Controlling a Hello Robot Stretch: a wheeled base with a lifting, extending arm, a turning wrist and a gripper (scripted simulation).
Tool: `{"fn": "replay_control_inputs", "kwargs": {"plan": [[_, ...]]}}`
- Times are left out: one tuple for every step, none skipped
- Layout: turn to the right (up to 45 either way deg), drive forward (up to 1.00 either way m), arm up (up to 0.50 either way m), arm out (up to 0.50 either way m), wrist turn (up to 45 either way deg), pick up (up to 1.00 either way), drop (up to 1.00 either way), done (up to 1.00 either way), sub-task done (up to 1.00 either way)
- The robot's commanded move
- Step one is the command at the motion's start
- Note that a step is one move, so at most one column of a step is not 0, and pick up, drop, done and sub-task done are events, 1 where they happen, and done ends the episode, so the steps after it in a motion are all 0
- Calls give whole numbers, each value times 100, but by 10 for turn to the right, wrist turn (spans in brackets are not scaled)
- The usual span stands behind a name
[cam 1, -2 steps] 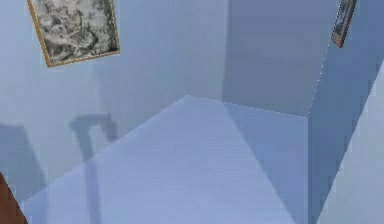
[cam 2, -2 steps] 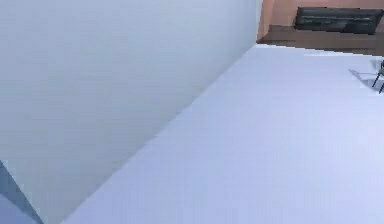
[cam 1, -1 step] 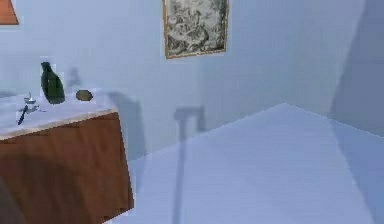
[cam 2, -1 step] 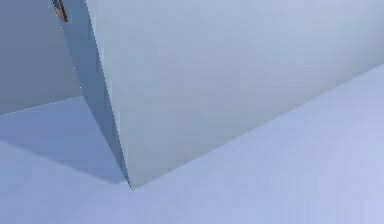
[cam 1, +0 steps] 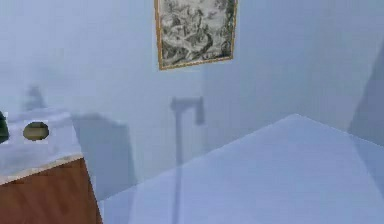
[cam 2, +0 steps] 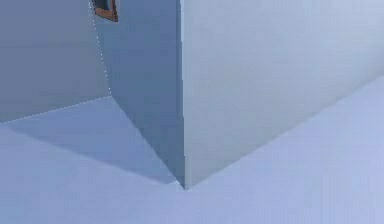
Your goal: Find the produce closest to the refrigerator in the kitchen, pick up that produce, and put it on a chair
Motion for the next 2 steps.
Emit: {"fn": "replay_control_inputs", "kwargs": {"plan": [[450,0,0,0,0,0,0,0,0],[450,0,0,0,0,0,0,0,0]]}}
